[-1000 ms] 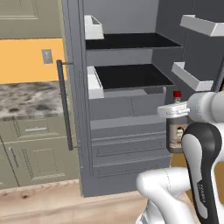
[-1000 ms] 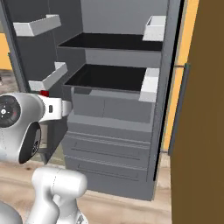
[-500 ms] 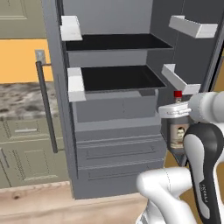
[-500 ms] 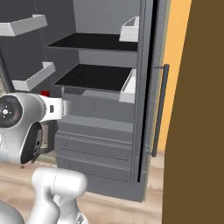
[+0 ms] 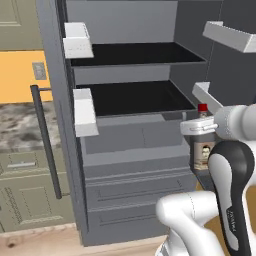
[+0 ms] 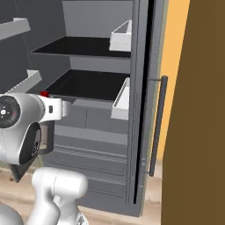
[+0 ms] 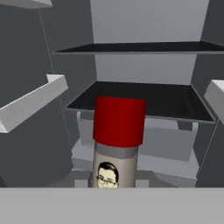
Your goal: Place the liquors on the top shelf of the fridge to keep them out of children's reach, and place the orange on lower shelves for easy access.
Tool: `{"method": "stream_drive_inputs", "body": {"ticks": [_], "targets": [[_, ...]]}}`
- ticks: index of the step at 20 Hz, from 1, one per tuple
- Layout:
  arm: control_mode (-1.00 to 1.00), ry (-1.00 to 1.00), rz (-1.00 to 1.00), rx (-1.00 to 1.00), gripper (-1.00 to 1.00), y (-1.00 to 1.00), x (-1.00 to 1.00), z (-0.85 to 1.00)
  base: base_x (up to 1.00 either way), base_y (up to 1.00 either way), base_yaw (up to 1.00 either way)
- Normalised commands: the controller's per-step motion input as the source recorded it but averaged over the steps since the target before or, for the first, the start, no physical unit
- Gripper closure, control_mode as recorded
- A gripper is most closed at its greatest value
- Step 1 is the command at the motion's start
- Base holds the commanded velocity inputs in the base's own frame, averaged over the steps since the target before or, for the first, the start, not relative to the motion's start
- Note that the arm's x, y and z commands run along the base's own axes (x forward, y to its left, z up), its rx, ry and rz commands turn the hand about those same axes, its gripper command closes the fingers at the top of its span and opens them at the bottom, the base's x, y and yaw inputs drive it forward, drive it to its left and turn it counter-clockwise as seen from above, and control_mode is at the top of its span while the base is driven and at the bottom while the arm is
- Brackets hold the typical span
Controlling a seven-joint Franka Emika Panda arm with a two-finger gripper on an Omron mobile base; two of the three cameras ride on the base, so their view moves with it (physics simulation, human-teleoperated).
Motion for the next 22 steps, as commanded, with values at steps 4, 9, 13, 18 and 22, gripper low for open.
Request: {"method": "stream_drive_inputs", "body": {"ticks": [4, 9, 13, 18, 22], "targets": [[1.00, 0.00, 0.00, 0.00, 1.00, 0.00, 0.00, 0.00, 0.62, 0.37, -0.12], [1.00, 0.00, 0.00, 0.00, 1.00, 0.00, 0.00, 0.00, 0.51, 0.38, -0.12], [1.00, 0.00, 0.00, 0.00, 1.00, 0.00, 0.00, 0.00, 0.45, 0.26, -0.11], [1.00, 0.00, 0.00, 0.00, 1.00, 0.00, 0.00, 0.00, 0.42, 0.01, -0.06], [1.00, 0.00, 0.00, 0.00, 1.00, 0.00, 0.00, 0.00, 0.39, 0.00, -0.03]]}}
